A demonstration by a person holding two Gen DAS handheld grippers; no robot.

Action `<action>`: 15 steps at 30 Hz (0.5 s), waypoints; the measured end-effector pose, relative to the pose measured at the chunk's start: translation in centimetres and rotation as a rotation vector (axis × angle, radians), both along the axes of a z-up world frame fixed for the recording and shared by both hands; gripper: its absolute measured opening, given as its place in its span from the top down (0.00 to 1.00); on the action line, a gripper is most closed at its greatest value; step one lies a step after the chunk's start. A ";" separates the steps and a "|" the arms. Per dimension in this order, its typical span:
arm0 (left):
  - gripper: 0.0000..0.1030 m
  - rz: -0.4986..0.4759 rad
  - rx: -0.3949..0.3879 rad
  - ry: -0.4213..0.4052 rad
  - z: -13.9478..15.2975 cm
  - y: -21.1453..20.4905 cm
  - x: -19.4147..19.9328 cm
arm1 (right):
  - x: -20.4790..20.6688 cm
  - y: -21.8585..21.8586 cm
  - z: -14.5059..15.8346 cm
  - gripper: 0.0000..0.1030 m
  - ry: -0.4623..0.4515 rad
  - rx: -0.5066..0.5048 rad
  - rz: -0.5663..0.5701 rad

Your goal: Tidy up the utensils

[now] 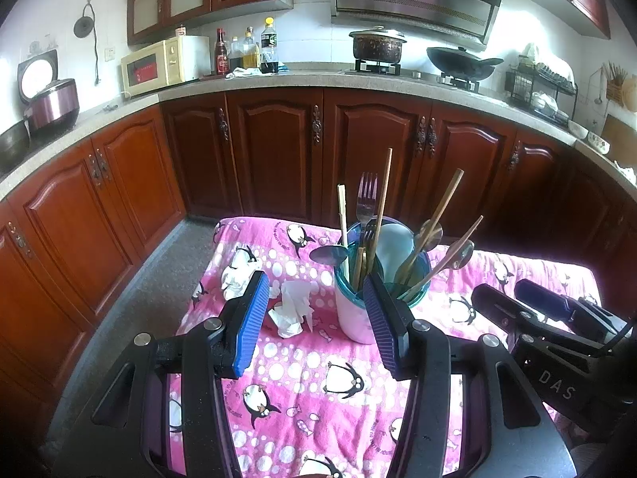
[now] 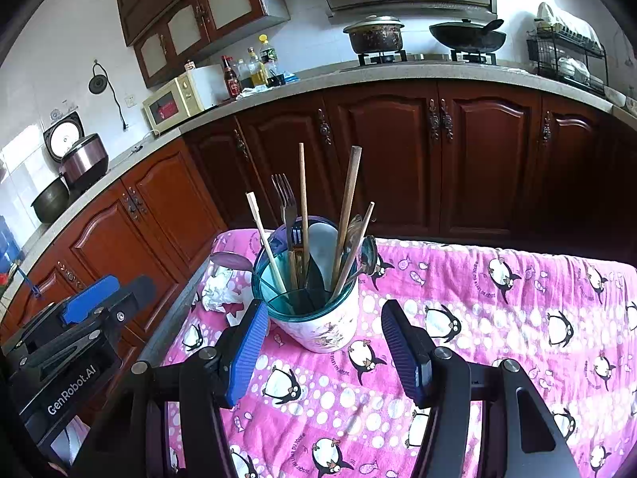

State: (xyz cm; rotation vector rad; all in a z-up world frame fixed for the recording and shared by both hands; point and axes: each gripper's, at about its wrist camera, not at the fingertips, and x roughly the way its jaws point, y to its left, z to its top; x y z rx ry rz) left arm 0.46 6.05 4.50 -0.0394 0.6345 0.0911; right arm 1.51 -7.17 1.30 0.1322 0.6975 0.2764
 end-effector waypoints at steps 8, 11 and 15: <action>0.52 -0.003 -0.002 0.005 0.0 -0.1 0.0 | 0.1 0.1 -0.1 0.44 0.004 -0.003 0.003; 0.52 -0.004 -0.001 0.004 0.0 -0.2 0.1 | 0.2 0.1 -0.1 0.44 0.007 -0.003 0.003; 0.52 -0.004 0.004 -0.002 -0.1 -0.3 0.1 | 0.4 0.0 -0.3 0.44 0.018 -0.004 0.004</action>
